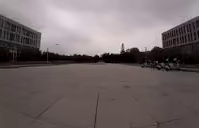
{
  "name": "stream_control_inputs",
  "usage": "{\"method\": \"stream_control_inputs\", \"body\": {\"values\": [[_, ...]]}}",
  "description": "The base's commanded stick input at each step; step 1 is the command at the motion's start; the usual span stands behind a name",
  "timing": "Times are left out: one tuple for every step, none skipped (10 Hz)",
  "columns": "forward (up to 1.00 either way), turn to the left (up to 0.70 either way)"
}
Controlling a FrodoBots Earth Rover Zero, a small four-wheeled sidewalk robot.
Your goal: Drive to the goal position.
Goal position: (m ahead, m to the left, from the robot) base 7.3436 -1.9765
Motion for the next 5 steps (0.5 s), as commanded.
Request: {"method": "stream_control_inputs", "body": {"values": [[0.70, 0.00], [0.70, 0.00], [0.70, 0.00], [0.70, 0.00], [0.70, 0.00]]}}
